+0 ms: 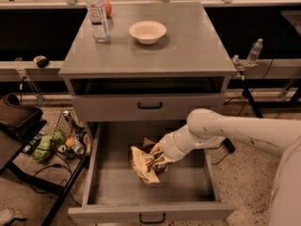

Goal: Place brown chip bag into middle drawer

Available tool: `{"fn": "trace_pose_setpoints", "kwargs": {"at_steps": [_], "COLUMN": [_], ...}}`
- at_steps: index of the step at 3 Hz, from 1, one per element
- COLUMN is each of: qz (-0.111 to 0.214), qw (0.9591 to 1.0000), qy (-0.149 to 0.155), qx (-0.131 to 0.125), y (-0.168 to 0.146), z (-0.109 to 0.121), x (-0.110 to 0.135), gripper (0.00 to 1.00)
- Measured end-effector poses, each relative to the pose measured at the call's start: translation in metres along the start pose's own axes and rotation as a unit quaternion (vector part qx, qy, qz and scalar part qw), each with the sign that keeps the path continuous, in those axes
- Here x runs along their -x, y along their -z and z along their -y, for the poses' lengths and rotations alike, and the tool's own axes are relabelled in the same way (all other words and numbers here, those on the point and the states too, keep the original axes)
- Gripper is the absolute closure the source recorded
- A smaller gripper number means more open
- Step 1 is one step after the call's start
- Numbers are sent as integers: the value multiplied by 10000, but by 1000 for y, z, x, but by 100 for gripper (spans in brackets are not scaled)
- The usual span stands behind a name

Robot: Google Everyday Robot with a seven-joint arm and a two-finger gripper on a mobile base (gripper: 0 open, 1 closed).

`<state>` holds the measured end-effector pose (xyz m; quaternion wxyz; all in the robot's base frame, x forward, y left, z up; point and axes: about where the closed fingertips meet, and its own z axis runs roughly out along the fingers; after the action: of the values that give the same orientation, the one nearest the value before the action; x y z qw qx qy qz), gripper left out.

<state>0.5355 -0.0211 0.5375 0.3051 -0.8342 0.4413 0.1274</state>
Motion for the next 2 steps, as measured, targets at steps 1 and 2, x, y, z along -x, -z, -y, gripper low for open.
{"fn": "trace_pose_setpoints", "kwargs": {"at_steps": [1,2], "qz": [0,0], "qw": [10000,10000], "qy": [0,0], "qx": [0,0], "y": [0,0], "z": [0,0], "x": [0,0], "gripper": [36,12]}}
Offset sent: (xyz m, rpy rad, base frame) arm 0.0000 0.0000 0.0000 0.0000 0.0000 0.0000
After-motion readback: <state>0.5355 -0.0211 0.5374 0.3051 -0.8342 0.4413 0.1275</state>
